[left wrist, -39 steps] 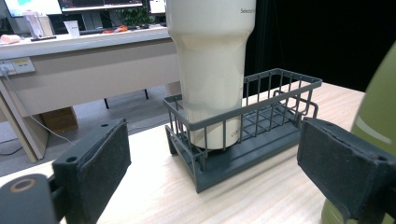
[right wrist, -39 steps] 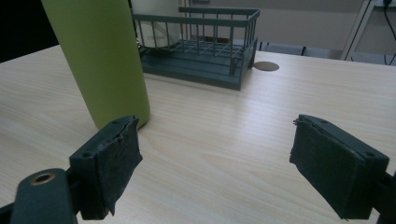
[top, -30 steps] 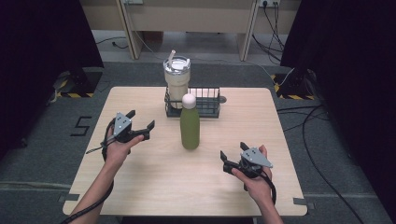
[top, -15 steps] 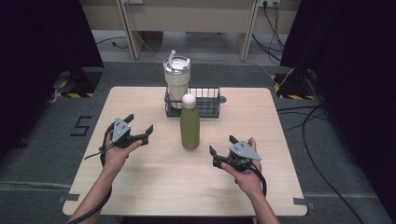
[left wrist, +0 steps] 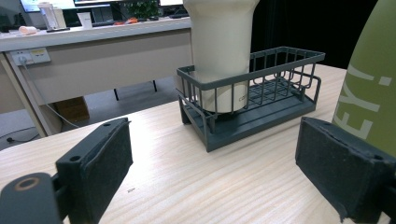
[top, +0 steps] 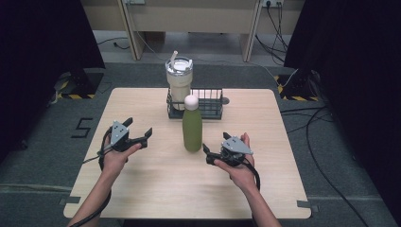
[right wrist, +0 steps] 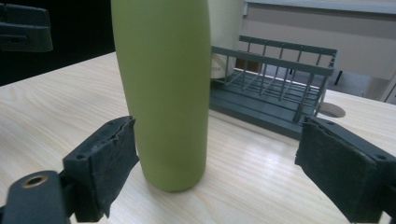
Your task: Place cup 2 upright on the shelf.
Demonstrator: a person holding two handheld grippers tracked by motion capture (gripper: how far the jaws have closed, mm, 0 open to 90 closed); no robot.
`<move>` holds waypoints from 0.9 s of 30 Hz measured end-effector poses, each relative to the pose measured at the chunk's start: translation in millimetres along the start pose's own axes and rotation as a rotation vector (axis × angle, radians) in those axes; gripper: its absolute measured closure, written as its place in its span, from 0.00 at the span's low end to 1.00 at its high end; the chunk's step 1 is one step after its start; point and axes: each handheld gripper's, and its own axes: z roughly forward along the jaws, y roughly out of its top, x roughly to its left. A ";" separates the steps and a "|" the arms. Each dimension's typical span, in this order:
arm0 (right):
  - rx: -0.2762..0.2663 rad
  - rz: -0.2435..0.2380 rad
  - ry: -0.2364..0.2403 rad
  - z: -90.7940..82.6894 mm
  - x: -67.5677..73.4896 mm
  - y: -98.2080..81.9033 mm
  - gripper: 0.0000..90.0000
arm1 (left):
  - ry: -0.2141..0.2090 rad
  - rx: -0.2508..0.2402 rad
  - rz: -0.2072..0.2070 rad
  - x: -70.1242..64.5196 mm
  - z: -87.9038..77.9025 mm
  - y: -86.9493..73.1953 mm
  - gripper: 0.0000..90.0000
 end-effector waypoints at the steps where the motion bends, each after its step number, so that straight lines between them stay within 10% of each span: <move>1: -0.001 -0.008 0.002 1.5 1.3 1.2 0.09 | 0.000 0.000 0.000 0.0 0.2 0.2 0.11; 27: -0.026 -0.014 0.045 40.1 20.0 16.7 0.06 | -0.015 -0.006 -0.001 -2.5 6.7 2.1 0.11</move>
